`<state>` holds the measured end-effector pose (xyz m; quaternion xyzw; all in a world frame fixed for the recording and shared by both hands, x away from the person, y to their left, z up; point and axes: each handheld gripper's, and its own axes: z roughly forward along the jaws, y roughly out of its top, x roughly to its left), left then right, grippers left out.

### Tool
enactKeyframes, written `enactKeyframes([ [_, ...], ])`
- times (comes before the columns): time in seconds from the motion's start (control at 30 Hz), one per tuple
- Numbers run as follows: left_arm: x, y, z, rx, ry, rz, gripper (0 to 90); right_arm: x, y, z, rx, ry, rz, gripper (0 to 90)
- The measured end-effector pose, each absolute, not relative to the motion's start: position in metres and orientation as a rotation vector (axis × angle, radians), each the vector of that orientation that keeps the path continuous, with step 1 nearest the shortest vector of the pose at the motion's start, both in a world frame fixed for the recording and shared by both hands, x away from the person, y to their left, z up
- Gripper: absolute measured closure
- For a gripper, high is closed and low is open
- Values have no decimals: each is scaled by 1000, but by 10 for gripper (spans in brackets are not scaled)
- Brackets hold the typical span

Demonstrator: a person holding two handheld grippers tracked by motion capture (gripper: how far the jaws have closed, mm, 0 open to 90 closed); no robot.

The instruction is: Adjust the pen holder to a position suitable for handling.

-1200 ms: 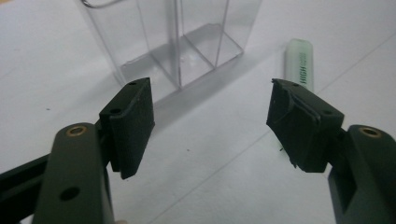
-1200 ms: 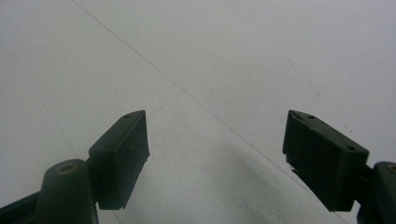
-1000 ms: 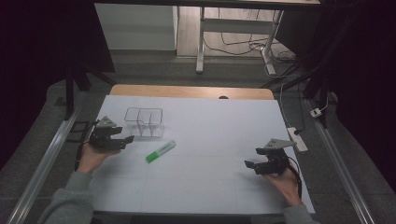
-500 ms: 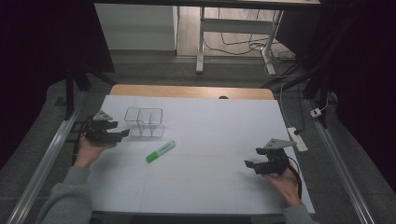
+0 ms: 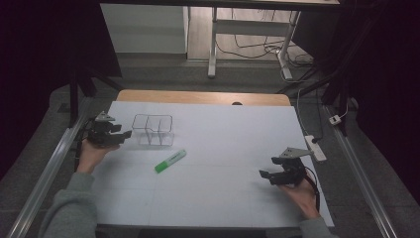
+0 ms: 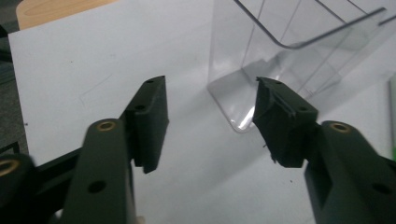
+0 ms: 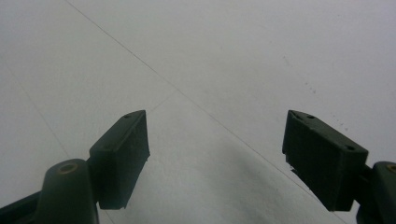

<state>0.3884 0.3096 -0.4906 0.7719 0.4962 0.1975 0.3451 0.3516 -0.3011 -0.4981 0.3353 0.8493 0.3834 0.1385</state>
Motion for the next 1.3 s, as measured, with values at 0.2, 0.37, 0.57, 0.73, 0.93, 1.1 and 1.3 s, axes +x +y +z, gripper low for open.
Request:
enactKeyframes([
  [0.2, 399, 311, -498, 2005, 1299, 482, 657, 352, -301, -498, 972, 2456, 1105, 224],
  [0.37, 404, 310, -505, 2026, 1308, 450, 887, 352, -301, -499, 978, 2458, 1096, 225],
  [0.57, 410, 304, -510, 2040, 1289, 424, 889, 352, -300, -500, 975, 2462, 1086, 226],
  [0.73, 412, 301, -512, 2043, 1275, 408, 890, 352, -300, -500, 982, 2461, 1087, 227],
  [0.93, 415, 298, -514, 2042, 1268, 393, 890, 352, -300, -500, 979, 2465, 1082, 227],
  [1.1, 415, 299, -516, 2017, 1281, 361, 890, 352, -300, -500, 980, 2463, 1080, 228],
  [1.3, 415, 297, -516, 2026, 1283, 356, 890, 353, -299, -501, 982, 2465, 1075, 229],
])
